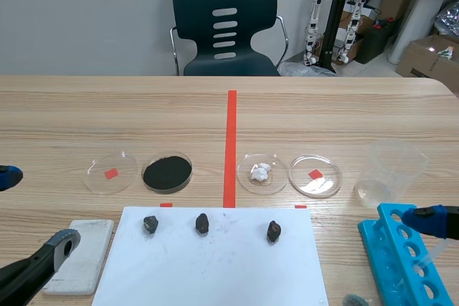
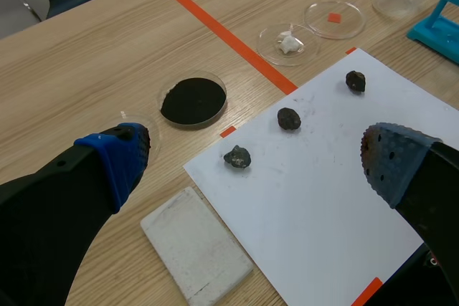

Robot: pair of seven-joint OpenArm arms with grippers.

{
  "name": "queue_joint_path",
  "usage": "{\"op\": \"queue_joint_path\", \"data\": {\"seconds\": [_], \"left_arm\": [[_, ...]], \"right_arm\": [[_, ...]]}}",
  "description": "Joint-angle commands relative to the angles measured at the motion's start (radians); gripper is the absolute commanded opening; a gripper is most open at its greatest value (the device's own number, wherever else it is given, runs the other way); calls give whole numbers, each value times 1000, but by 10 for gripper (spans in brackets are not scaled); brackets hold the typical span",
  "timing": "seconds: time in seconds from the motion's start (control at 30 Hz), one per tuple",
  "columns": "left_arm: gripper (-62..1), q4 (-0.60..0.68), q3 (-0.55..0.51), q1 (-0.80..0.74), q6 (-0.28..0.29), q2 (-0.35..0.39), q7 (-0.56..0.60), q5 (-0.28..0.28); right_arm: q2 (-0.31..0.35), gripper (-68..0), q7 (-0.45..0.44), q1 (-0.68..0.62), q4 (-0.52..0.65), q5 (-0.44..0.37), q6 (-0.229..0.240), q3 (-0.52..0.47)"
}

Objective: Pick up the left mineral with the left hand

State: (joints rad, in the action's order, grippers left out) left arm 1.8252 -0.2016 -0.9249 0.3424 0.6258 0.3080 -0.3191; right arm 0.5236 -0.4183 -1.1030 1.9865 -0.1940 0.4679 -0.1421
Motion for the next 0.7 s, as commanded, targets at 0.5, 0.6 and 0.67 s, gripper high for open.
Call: {"op": "queue_joint_path", "data": {"seconds": [0.5, 0.6, 0.67], "left_arm": [[10, 22, -2, 0, 5, -16, 5, -11], [11, 22, 5, 14, 5, -31, -37, -45], [11, 22, 17, 44, 5, -45, -127, -77]], "right_arm": [[0, -71, -14, 4, 8, -11, 0, -3], [0, -71, -14, 4, 8, -11, 0, -3], [0, -71, -14, 4, 8, -11, 0, -3]]}}
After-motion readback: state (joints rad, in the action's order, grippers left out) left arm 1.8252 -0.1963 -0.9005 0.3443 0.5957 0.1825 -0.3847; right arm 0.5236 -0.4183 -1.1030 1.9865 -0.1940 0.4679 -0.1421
